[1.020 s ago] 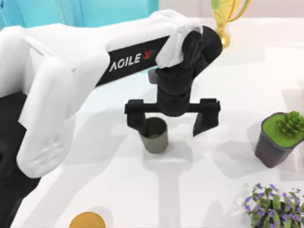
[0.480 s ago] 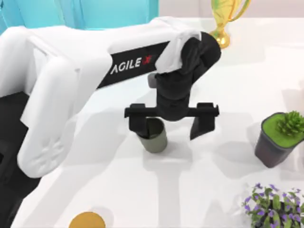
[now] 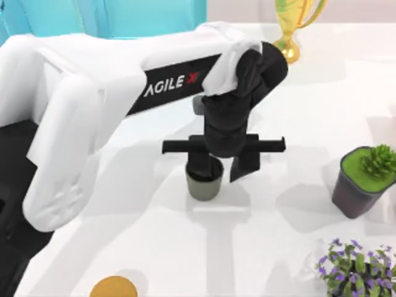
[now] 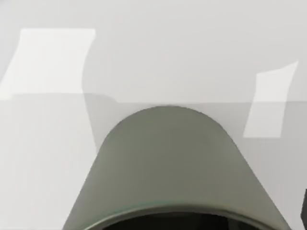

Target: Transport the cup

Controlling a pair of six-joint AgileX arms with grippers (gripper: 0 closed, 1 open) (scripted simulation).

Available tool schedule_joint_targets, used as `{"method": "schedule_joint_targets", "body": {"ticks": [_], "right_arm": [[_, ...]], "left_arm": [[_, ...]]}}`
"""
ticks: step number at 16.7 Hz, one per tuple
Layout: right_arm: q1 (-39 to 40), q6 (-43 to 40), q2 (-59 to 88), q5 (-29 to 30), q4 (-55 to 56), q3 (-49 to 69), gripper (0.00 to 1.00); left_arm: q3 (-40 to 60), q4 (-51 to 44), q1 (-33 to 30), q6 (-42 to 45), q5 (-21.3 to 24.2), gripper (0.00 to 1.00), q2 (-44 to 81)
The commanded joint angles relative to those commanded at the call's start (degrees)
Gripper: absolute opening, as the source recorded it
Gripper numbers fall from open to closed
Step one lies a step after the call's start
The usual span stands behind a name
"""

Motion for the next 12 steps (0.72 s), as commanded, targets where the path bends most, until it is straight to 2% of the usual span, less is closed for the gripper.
{"method": "schedule_joint_targets", "body": {"ticks": [2, 3, 12], "right_arm": [[0.0, 0.0, 0.0, 0.0, 0.0, 0.0, 1.0], [0.0, 0.0, 0.0, 0.0, 0.0, 0.0, 1.0], [0.0, 0.0, 0.0, 0.0, 0.0, 0.0, 1.0]], "left_arm": [[0.0, 0.0, 0.0, 0.0, 0.0, 0.02, 0.0], [0.0, 0.0, 0.0, 0.0, 0.0, 0.0, 0.0], [-0.1, 0.0, 0.2, 0.2, 0.0, 0.0, -0.1]]}}
